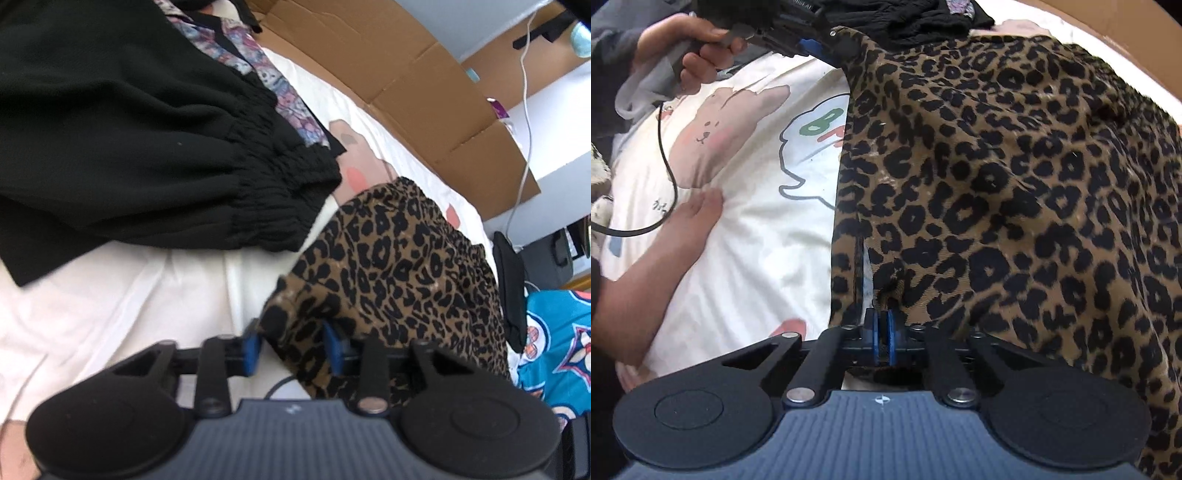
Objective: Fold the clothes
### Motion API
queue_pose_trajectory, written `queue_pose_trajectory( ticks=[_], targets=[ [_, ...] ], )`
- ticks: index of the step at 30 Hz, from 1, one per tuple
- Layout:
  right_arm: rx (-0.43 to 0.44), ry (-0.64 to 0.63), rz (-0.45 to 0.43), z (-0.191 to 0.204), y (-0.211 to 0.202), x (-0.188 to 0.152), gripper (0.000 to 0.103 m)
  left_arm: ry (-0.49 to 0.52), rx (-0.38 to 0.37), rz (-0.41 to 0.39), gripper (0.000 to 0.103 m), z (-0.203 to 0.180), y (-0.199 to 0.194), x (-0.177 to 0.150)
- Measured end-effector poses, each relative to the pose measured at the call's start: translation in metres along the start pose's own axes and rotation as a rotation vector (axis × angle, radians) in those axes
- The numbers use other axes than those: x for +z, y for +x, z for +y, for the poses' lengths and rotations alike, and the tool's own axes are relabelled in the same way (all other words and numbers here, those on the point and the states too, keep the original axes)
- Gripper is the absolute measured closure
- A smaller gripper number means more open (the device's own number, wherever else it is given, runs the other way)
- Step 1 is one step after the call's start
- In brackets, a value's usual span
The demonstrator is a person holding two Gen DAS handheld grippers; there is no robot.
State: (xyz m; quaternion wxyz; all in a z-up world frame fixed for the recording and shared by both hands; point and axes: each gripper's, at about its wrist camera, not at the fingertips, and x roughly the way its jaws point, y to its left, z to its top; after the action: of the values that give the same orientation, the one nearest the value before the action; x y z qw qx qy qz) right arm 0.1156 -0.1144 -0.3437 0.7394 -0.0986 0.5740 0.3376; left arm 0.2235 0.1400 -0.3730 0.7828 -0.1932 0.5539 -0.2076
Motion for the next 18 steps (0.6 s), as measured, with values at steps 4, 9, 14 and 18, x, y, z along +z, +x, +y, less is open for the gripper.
queue_pose_trajectory(
  ticks=[4,9,14,18],
  targets=[
    [0.047,0.012,0.0,-0.002,-0.015,-0.009,0.101,-0.02,-0.014,0.017,0.094,0.001,-0.004,-0.004],
    [0.102,-0.016,0.028,0.005,-0.017,-0.022,0.103,-0.047,-0.013,0.021,0.099,0.007,-0.02,-0.013],
    [0.129,0.045,0.002,0.003,-0.024,-0.02,0.102,-0.056,0.022,0.069,0.098,0.016,-0.025,-0.025],
    [0.078,0.073,-0.073,0.002,-0.032,-0.008,0.053,-0.032,0.021,0.044,0.084,0.014,-0.029,-0.028]
  ],
)
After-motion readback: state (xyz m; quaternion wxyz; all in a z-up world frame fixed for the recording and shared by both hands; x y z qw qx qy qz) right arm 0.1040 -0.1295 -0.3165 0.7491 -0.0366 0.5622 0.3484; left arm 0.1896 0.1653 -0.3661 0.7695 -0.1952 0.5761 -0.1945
